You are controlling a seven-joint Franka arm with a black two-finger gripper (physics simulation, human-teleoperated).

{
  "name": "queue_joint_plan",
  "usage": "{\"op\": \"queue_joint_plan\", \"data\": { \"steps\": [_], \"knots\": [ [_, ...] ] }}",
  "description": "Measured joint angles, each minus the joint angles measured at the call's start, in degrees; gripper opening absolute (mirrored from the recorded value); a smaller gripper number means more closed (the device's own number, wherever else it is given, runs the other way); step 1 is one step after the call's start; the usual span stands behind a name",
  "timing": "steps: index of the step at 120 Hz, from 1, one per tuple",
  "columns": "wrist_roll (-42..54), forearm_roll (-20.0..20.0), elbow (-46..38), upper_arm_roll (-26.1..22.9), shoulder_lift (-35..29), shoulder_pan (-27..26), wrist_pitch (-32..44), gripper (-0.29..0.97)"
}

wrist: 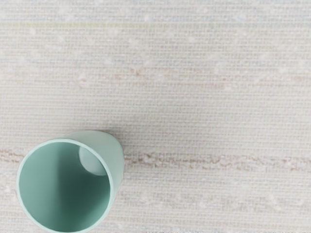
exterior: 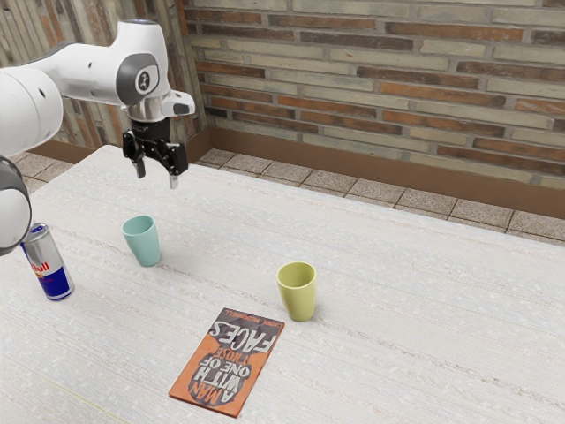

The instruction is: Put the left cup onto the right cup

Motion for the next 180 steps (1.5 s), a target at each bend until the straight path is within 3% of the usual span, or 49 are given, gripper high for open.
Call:
{"op": "queue_joint_plan", "data": {
  "steps": [51,180],
  "knots": [
    [1.9,-1.6,-9.9,1.8,0.0,0.9,8.1,0.68],
    [3.4,-2.4,-12.2,2.5,5.7,1.4,15.1,0.68]
  ]
}}
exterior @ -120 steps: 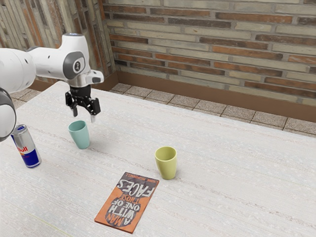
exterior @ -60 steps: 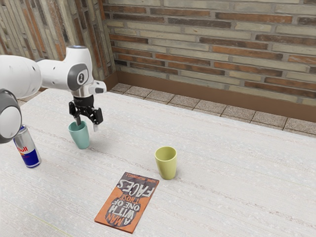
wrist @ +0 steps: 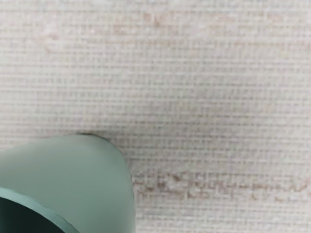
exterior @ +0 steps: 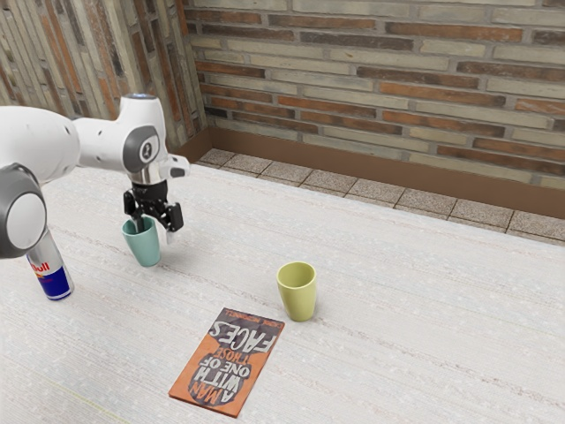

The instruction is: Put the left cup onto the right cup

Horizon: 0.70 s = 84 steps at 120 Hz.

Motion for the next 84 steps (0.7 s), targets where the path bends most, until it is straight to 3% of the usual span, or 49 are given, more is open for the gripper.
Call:
{"op": "queue_joint_plan", "data": {
  "steps": [14,33,46,84],
  "knots": [
    [0.0,0.0,0.0,0.0,0.3,0.0,0.3,0.61],
    [0.0,0.3,0.0,0.0,0.3,0.0,0.6,0.25],
    [0.0,0.3,-0.1,0.0,0.2,0.0,0.7,0.08],
    [-0.1,0.6,0.0,0.0,0.1,0.0,0.8,-0.08]
  ]
}}
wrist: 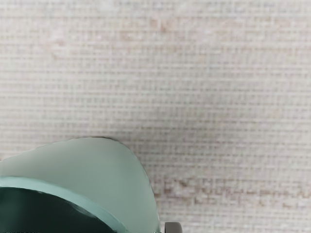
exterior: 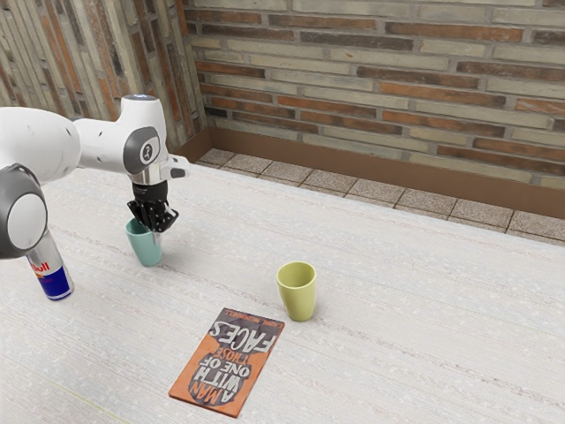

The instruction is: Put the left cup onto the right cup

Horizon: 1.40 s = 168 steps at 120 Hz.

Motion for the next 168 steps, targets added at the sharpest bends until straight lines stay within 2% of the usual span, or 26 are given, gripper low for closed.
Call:
{"op": "queue_joint_plan", "data": {
  "steps": [32,57,113,145,168],
  "knots": [
    [-0.1,2.0,0.4,0.1,-3.1,-1.4,-0.3,-0.10],
    [-0.3,2.2,0.6,-0.9,-8.5,-7.1,-1.3,-0.10],
    [-4.1,2.6,-0.1,-14.2,-14.8,-10.9,-2.5,-0.10],
    [-8.8,3.6,-3.6,-21.1,-15.2,-12.5,-3.2,-0.10],
    [-12.1,5.2,-2.1,-22.7,-13.9,-13.0,-3.4,-0.10]
  ]
}}
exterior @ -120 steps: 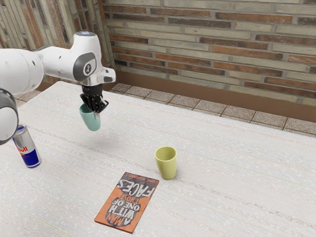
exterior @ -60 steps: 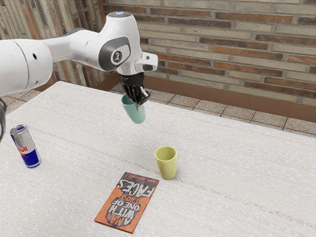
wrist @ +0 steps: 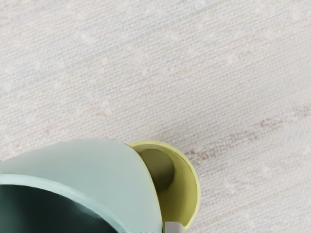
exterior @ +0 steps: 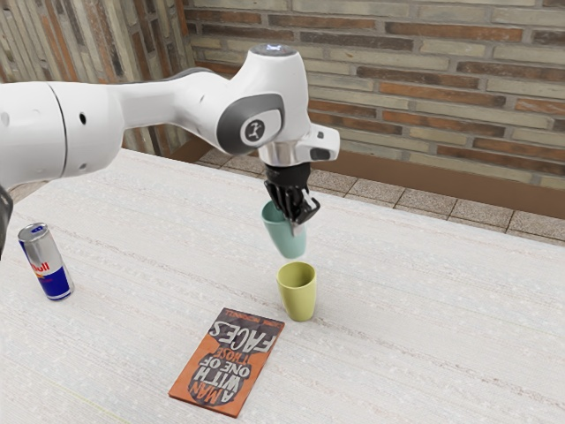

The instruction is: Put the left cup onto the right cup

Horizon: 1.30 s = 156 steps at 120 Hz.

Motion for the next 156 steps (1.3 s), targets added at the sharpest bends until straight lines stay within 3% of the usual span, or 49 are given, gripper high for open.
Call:
{"op": "queue_joint_plan", "data": {
  "steps": [16,43,88,117,156],
  "knots": [
    [-1.7,1.1,5.0,0.0,2.8,0.0,-2.2,-0.10],
    [-4.4,1.8,-0.1,0.0,-0.3,-0.1,-3.4,-0.10],
    [-7.6,2.0,1.7,-0.6,3.0,-0.8,-3.0,-0.10],
    [-9.1,-0.8,1.6,-0.7,2.8,-0.9,-2.9,-0.10],
    [-10.4,-1.5,1.8,-0.8,4.9,-0.9,-2.8,-0.10]
  ]
}}
